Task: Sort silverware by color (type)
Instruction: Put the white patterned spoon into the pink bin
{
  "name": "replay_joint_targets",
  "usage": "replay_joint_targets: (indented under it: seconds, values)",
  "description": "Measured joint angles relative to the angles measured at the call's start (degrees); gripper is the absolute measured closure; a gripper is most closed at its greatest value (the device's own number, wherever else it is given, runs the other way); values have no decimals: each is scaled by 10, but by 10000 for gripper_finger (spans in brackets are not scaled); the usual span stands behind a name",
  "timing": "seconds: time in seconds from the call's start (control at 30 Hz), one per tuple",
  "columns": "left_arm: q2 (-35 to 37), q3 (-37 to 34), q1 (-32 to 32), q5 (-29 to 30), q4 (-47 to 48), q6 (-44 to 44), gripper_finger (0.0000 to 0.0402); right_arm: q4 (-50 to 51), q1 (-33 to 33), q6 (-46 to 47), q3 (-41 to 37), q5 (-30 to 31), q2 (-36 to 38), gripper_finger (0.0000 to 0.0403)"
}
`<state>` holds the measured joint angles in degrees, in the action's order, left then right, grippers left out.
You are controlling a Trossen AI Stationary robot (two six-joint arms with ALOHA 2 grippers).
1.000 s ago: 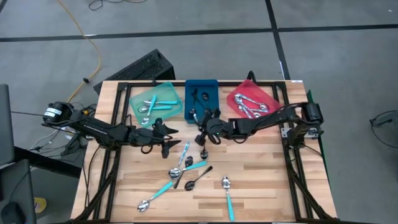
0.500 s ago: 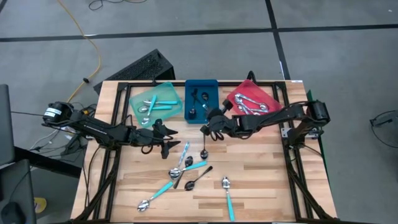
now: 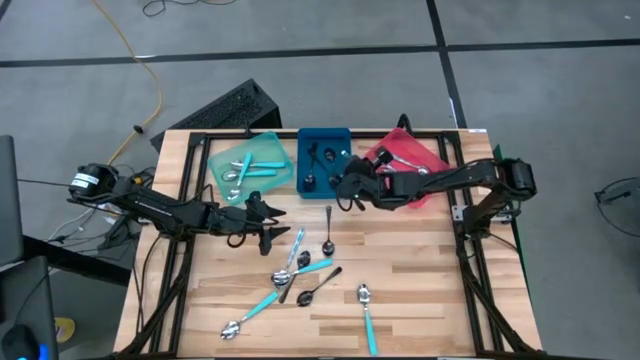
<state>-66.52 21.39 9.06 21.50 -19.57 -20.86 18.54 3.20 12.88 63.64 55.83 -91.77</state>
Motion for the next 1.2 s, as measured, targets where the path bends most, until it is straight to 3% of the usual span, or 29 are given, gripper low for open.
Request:
replay_joint_targets:
  seconds: [0.37, 0.63, 1.2]
  values:
    - [0, 0, 0, 1, 14, -7, 173, 241, 67, 171, 0, -2, 9, 369]
    - [0, 0, 0, 1, 14, -14, 174, 422, 150, 305, -1, -43, 9, 369]
    - [0, 0, 0, 1, 13, -24, 174, 400, 227, 265, -72, -110, 6, 365]
